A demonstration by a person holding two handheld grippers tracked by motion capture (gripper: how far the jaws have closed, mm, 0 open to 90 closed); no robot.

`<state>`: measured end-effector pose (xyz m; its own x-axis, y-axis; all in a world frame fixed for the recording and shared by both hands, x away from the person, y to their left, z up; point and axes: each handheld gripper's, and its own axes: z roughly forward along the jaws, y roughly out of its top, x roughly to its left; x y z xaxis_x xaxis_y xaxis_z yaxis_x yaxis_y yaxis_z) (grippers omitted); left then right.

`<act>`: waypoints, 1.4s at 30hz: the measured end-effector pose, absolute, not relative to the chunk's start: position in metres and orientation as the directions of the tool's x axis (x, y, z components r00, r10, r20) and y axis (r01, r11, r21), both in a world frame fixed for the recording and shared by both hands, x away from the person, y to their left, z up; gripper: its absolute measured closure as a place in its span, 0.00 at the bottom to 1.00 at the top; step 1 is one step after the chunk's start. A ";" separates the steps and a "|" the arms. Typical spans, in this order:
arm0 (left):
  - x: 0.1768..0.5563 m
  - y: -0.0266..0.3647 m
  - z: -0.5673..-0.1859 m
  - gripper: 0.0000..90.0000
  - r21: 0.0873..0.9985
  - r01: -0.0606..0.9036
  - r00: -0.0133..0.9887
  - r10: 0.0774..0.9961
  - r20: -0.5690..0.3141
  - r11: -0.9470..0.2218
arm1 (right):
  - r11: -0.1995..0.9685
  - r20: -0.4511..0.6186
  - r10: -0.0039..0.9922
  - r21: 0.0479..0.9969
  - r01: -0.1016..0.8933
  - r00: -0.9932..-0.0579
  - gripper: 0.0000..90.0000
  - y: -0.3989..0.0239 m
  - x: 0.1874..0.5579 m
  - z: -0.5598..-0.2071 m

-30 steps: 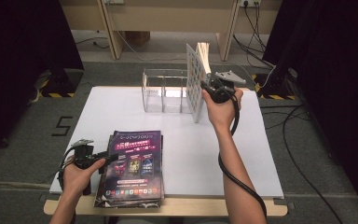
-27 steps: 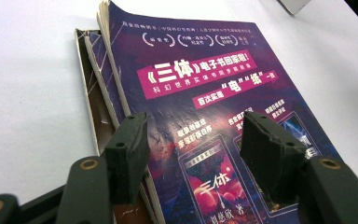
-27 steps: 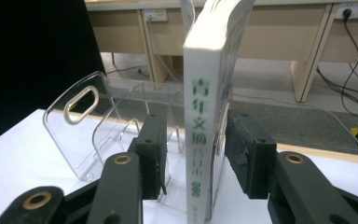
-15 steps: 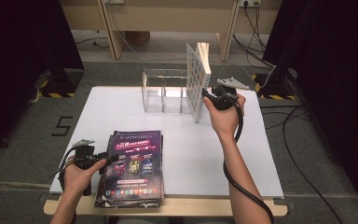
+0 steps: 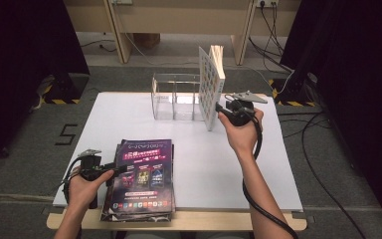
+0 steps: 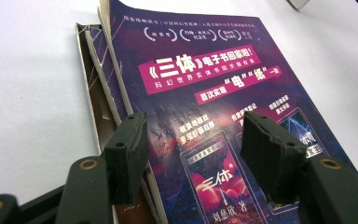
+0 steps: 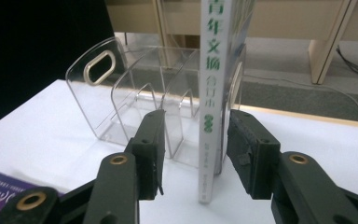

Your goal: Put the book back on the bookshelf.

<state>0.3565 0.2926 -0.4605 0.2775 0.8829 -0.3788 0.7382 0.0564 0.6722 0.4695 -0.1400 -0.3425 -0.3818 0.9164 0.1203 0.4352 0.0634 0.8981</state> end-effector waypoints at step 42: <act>0.357 0.298 -0.464 0.52 0.653 0.754 0.248 0.894 -0.372 0.063 | 0.142 0.194 0.869 0.784 0.604 -0.455 0.65 -0.110 0.439 -0.411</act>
<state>0.3573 0.2980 -0.4642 0.2479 0.8944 -0.3723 0.7543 0.0629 0.6535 0.4392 -0.1102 -0.4113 -0.4550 0.8691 0.1938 0.6044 0.1416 0.7840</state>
